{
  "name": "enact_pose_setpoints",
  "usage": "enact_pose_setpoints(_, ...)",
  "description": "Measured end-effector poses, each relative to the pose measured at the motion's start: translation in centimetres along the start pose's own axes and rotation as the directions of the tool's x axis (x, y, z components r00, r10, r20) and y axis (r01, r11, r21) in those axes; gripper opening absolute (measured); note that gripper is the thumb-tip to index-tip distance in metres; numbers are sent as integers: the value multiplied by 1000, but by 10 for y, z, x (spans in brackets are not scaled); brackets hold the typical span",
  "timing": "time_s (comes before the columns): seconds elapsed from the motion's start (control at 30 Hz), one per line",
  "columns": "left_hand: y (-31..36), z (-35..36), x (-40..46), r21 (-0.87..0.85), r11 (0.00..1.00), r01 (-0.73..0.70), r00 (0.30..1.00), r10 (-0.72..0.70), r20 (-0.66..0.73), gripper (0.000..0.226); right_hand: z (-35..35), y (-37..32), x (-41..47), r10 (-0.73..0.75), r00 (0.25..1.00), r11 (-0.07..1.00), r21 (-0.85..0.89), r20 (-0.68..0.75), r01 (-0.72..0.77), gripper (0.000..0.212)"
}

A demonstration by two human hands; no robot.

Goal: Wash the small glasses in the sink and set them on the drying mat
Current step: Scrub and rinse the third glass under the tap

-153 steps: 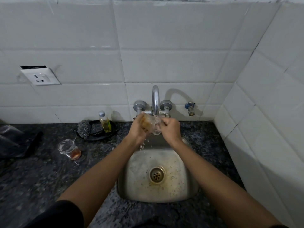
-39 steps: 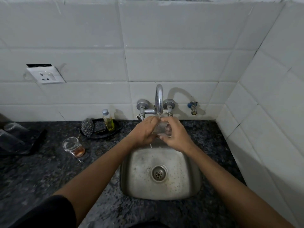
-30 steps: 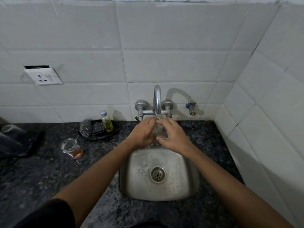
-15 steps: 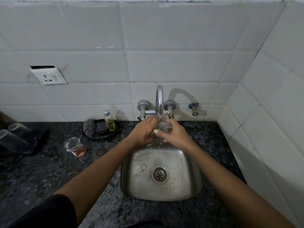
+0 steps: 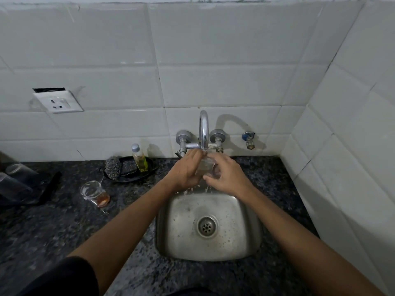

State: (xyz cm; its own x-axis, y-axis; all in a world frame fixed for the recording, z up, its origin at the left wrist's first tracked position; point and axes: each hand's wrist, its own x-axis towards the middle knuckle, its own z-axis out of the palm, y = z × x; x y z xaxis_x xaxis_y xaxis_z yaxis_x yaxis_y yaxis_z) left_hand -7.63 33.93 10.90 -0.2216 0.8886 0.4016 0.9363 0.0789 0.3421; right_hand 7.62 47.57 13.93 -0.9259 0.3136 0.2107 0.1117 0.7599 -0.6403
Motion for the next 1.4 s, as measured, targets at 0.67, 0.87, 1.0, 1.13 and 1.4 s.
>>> enact_pose_setpoints(0.67, -5, 8, 0, -22, 1000, -2, 1000, 2, 0, 56, 5, 1, -3, 103, 993, 994, 44, -60, -101, 60)
enact_pose_setpoints(0.87, -6, 11, 0, -54, 998, -38, 999, 36, -41, 50, 7, 5, 1, 240, 969, 926, 288, 53, -245, 74)
enact_pose_setpoints(1.0, -3, 20, -1, -247, 960, 132, 988, -149, -50, 52, 5, 5, 2, 48, 998, 993, 113, -43, -43, 59)
enact_pose_setpoints(1.13, -2, 9, 1, -644, 588, 490, 867, -406, 289, 67, -2, 6, 6, -105, 994, 994, -16, -12, 105, 61)
enact_pose_setpoints(1.4, -5, 16, 1, -785, -192, 589, 675, -417, 608, 51, -6, 10, 9, -277, 946, 950, -99, 169, 296, 64)
